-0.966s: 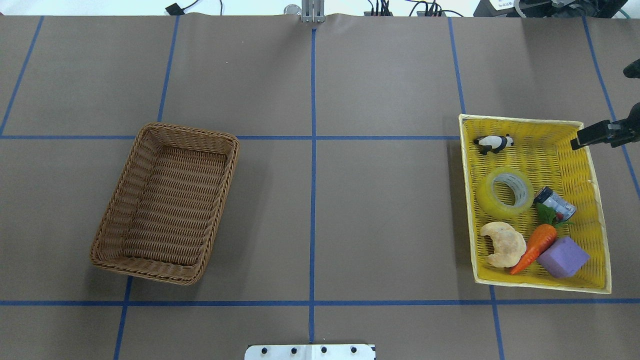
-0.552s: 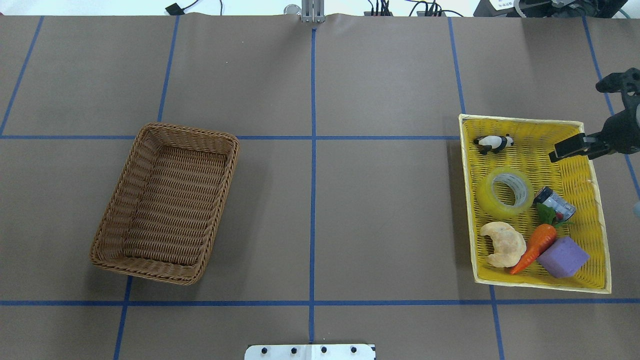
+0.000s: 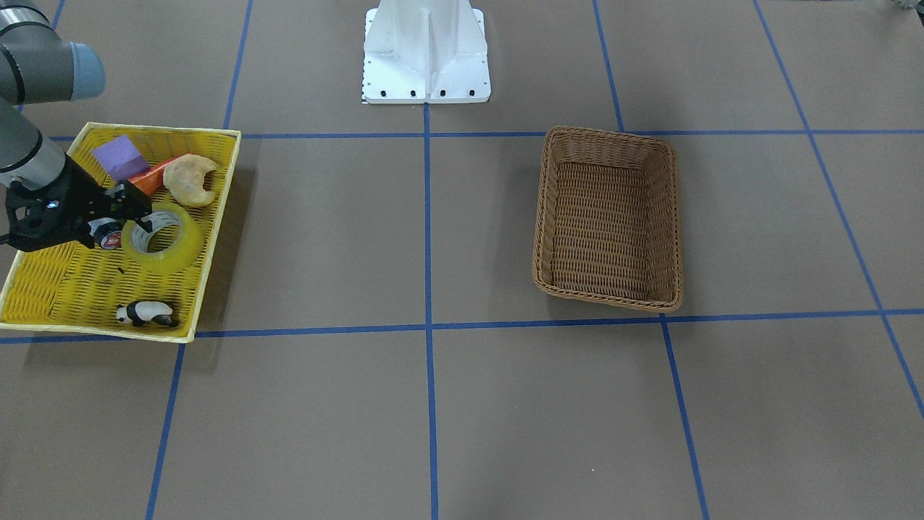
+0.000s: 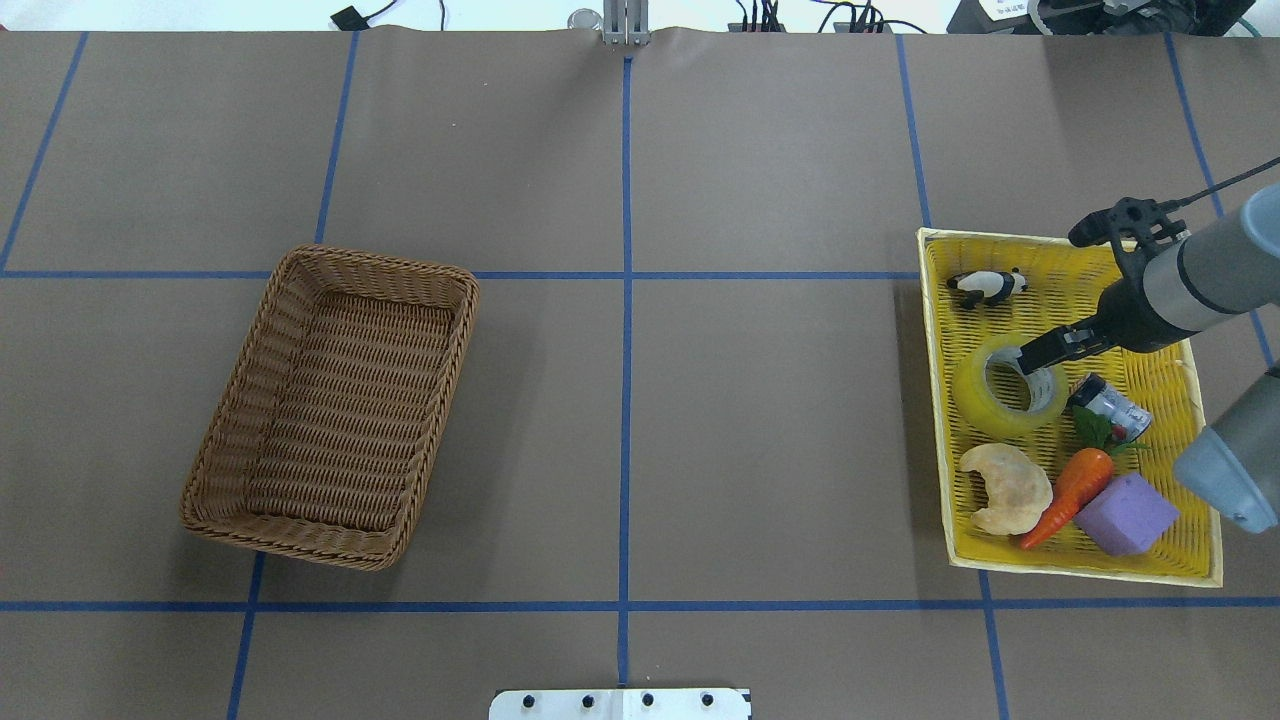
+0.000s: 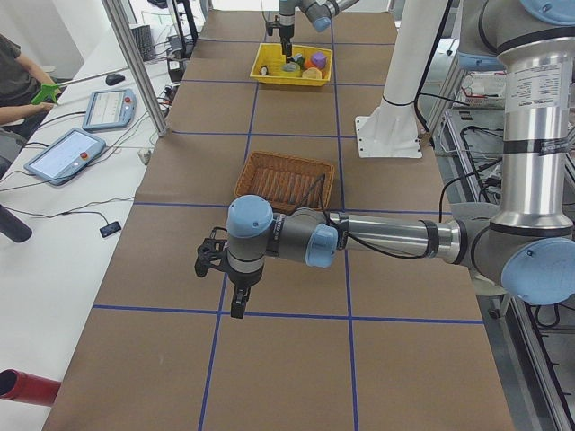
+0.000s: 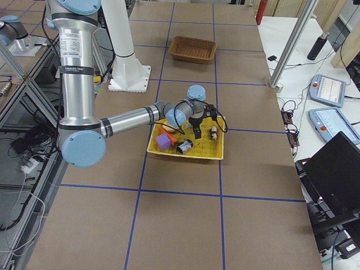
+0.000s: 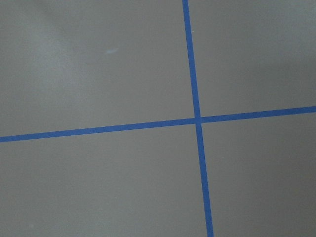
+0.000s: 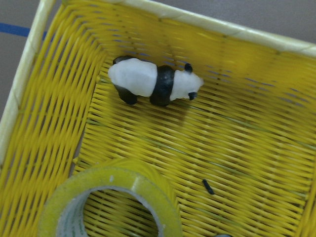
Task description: Move tape to another basket
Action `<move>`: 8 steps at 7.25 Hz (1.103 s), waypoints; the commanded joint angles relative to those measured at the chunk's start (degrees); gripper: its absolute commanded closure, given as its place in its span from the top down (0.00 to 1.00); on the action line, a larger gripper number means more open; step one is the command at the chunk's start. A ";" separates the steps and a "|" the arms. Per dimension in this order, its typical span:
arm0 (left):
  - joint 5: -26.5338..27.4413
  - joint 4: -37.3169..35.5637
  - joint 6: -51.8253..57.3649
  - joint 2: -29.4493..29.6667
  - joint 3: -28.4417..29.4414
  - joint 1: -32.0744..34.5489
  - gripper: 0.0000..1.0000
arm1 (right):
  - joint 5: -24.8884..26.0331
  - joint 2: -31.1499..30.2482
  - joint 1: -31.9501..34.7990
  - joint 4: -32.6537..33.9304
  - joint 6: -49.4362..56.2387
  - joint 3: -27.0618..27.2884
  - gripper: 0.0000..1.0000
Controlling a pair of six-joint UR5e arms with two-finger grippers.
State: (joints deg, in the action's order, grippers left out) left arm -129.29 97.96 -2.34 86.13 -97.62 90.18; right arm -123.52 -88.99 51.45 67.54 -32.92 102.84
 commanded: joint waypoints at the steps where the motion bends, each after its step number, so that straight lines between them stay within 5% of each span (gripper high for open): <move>1: 0.00 -0.05 -0.04 0.18 0.06 0.00 0.99 | 0.91 0.74 -0.65 0.14 7.32 -1.05 0.89; 4: 0.00 -0.05 -0.04 0.44 -0.11 0.00 0.99 | 2.49 1.71 -0.73 0.31 10.49 -4.04 0.82; 5: 0.00 -0.05 -0.04 0.53 -0.12 0.00 0.99 | 2.32 2.58 -0.74 0.49 10.51 -4.66 0.72; 6: 0.00 -0.05 -0.04 0.53 -0.29 0.00 0.99 | 1.79 2.50 -0.65 0.49 10.42 -4.49 0.55; 8: -0.09 0.04 -1.87 0.53 -0.82 0.00 0.99 | 1.61 1.98 -0.65 0.49 10.51 -4.40 0.06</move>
State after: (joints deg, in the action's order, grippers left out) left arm -129.30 97.93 -3.06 86.66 -98.12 90.17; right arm -121.77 -86.71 50.79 68.02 -22.46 98.36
